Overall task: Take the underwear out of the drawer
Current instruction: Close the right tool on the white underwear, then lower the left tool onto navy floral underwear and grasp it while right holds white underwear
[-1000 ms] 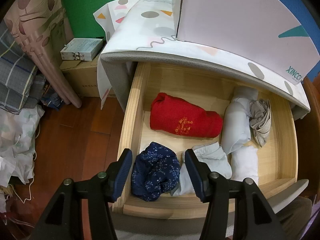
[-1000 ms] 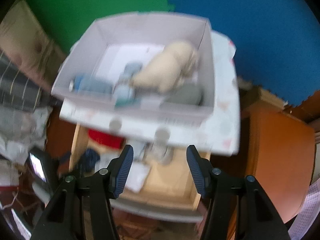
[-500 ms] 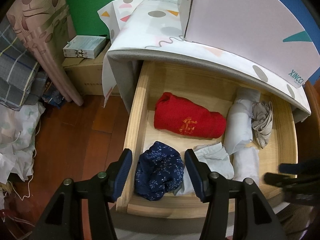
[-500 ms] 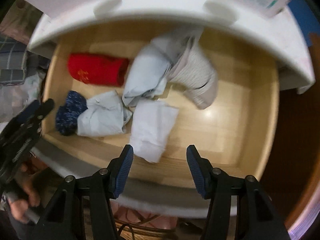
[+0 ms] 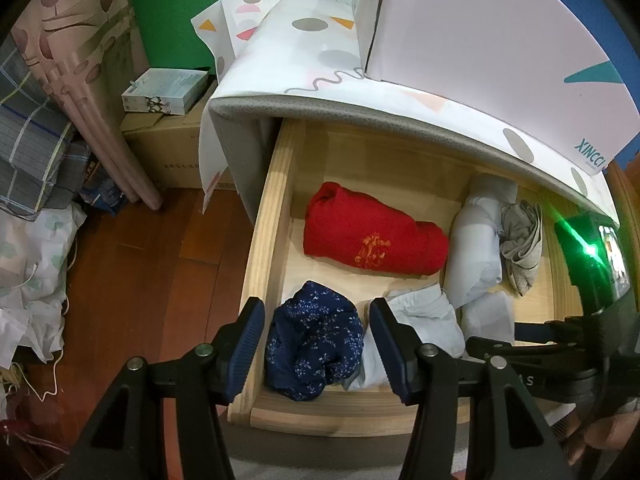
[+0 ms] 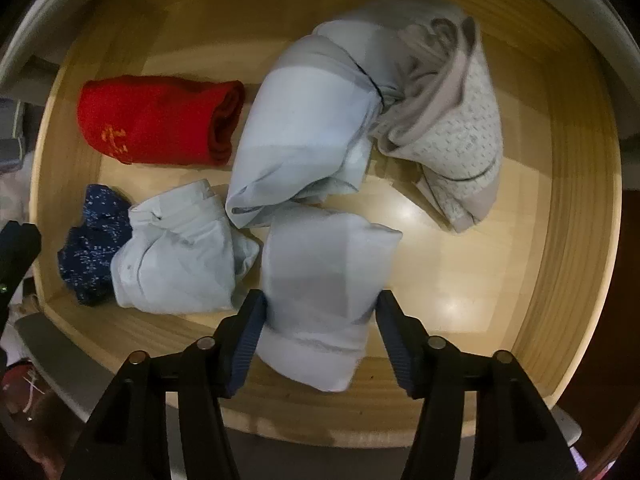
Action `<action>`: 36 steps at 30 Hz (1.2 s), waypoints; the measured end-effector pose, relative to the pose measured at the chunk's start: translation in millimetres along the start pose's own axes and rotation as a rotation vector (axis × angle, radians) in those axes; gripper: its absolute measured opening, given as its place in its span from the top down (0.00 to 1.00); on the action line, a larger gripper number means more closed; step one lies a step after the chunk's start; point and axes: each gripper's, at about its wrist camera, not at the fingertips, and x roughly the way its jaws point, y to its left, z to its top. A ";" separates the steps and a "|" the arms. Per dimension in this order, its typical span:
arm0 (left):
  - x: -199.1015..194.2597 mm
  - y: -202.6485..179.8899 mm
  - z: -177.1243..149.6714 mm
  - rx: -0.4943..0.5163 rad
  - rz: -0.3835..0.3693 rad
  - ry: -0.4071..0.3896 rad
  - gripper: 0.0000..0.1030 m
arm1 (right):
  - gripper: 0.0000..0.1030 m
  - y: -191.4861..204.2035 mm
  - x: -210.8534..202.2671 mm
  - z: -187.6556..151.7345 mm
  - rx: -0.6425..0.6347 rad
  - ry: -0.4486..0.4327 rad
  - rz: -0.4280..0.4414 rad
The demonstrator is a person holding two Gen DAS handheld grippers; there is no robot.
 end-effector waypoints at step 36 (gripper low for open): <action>8.2 -5.5 0.1 0.017 0.017 0.036 0.46 | 0.51 -90.3 28.1 8.4 0.096 0.028 -0.106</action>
